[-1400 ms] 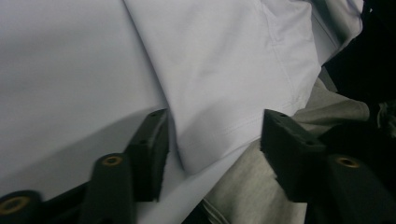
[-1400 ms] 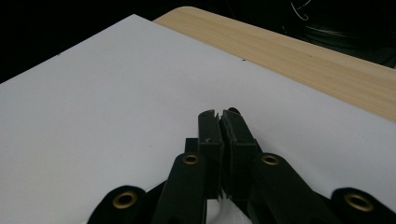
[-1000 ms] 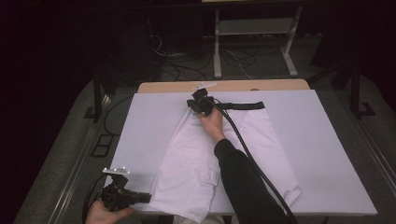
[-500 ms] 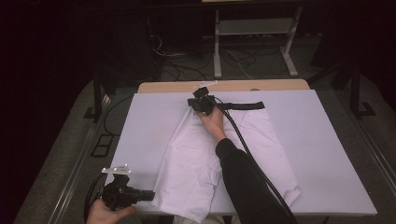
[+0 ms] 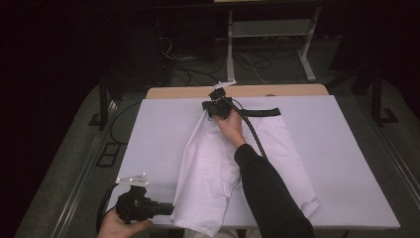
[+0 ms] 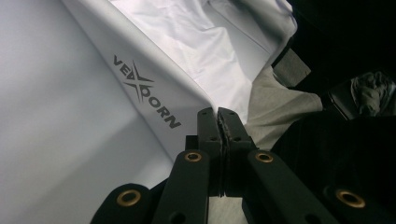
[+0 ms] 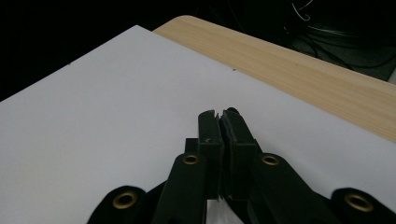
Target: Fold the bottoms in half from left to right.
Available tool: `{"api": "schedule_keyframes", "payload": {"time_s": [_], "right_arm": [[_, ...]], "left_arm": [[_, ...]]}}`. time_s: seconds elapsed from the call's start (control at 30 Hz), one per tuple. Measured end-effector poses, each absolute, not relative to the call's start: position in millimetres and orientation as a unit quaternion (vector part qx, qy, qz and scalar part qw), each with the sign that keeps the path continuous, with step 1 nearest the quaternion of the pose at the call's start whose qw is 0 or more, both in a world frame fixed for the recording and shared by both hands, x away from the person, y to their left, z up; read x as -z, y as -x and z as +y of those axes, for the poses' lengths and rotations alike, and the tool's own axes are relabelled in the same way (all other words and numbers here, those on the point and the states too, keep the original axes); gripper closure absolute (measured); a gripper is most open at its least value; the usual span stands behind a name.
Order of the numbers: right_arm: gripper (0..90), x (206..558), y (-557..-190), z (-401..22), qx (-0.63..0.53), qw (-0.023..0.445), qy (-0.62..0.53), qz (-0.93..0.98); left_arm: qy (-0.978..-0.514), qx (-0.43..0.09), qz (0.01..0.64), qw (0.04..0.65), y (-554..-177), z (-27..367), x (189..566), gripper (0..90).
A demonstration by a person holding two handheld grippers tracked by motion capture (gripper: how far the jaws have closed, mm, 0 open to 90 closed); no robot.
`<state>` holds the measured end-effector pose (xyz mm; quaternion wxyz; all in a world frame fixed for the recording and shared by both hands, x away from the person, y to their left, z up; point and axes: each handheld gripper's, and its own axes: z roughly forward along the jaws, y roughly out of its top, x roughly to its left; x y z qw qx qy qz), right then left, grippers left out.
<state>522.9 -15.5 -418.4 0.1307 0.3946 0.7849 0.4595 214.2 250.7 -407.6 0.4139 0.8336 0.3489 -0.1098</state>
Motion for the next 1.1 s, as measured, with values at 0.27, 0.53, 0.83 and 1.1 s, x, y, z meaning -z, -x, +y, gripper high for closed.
{"api": "schedule_keyframes", "payload": {"time_s": [0.27,0.53,0.83,1.1], "right_arm": [[85.8,409,-525,-29,-0.457,0.129,-0.404,0.782],[85.8,401,-528,-41,-0.456,0.134,-0.404,0.782],[85.8,395,-530,-54,-0.456,0.133,-0.409,0.780],[85.8,389,-529,-66,-0.458,0.131,-0.408,0.779]], "left_arm": [[-0.843,0.122,0.328,0.410,-217,236,402,87.6],[-0.850,0.133,0.304,0.410,-216,221,402,87.7],[-0.861,0.130,0.260,0.417,-220,206,395,87.7],[-0.867,0.127,0.218,0.429,-222,190,392,87.7]]}}
